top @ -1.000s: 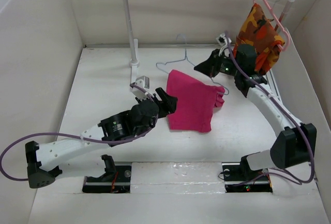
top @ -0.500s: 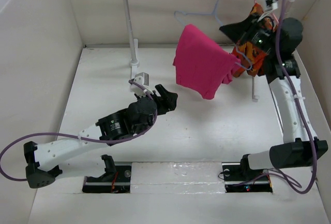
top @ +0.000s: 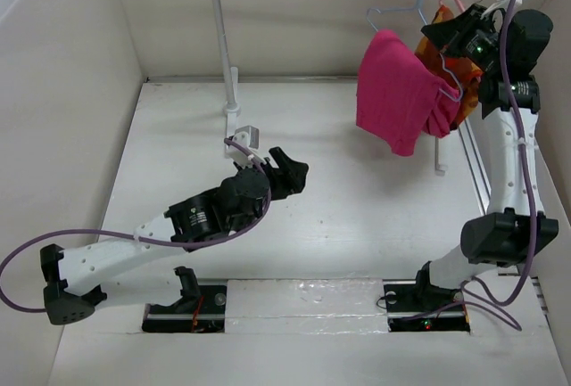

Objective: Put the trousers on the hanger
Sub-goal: Place the hanger at the clothesline, then reset both arms

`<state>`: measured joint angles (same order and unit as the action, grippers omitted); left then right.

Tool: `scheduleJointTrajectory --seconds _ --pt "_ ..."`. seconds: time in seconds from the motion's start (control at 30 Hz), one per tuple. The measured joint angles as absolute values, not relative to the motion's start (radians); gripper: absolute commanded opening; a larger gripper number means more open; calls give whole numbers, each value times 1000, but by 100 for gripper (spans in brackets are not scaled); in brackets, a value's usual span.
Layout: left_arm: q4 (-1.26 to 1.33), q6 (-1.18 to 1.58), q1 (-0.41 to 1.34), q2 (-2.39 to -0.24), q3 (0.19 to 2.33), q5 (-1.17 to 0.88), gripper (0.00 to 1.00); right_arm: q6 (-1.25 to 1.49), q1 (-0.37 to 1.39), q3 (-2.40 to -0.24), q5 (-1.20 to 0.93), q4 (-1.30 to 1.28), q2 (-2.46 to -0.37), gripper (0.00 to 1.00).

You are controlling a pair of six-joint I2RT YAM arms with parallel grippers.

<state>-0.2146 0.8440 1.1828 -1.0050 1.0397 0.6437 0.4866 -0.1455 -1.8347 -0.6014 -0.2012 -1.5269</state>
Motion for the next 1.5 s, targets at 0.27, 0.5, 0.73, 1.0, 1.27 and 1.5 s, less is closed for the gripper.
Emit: scheduleJointTrajectory --seconds 0.27,0.5,0.73,1.0,1.27,1.5 --pt "-216 824 1183 -993 1040 651 60 495 -206 -1831 -546 -215 -1590 0" --pt "-212 833 1183 -1014 1038 638 66 513 -269 -1818 -530 -183 -1599 0" --pt "-205 855 1183 -1142 1036 588 71 481 -255 -1784 -527 -186 -1637 0" --pt "-150 860 1044 -1203 1023 390 75 439 -251 -1770 -532 -193 -1644 59" --pt "-157 830 747 -1205 1025 228 77 348 -325 -1913 -593 -306 -1629 100" --pt "-213 796 718 -1155 1079 206 79 298 -334 -1775 -661 -269 -1405 100"
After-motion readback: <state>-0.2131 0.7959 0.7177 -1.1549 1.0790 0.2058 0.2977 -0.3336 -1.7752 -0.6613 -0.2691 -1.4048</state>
